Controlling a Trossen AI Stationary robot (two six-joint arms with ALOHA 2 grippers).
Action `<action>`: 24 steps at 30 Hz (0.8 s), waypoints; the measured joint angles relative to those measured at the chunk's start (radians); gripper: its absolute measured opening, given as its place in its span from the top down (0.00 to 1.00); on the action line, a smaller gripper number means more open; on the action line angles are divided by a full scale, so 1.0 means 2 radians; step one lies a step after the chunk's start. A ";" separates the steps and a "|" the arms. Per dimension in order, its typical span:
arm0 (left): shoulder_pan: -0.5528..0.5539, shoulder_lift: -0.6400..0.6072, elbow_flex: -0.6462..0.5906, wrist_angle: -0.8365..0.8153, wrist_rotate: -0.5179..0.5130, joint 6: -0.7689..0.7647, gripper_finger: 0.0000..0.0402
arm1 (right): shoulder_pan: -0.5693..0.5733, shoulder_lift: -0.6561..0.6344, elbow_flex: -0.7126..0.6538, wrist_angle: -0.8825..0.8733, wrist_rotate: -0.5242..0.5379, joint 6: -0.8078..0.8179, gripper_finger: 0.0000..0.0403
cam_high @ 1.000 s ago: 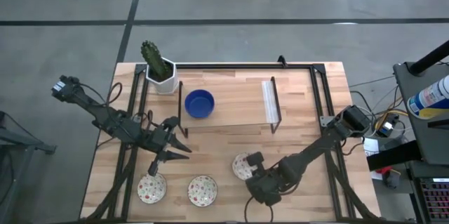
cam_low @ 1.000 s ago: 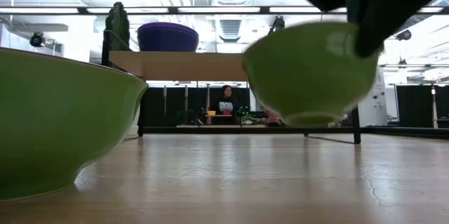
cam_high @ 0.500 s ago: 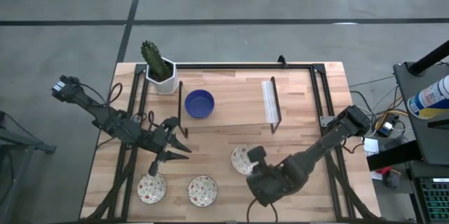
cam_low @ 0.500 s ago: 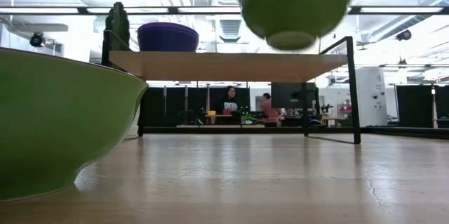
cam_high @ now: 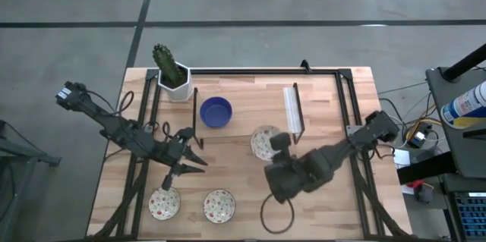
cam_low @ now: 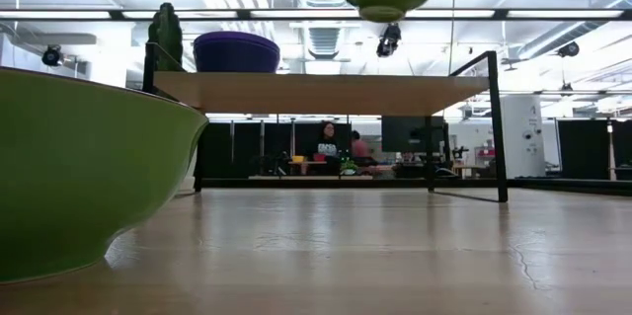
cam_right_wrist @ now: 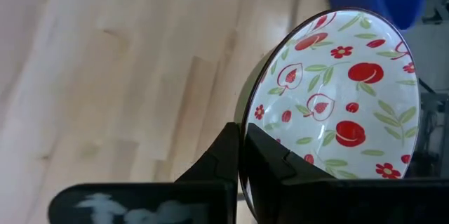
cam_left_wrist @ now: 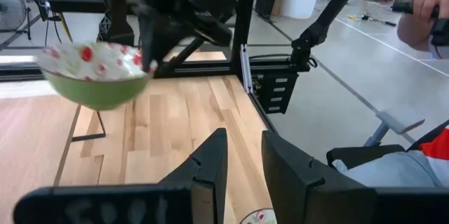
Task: Pick & Place Mini bowls
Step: Put the right white patterned bowl on the shelf
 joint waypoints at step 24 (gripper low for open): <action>0.000 0.000 -0.019 0.018 0.000 0.005 0.79 | -0.143 -0.006 0.011 -0.006 -0.061 -0.104 0.97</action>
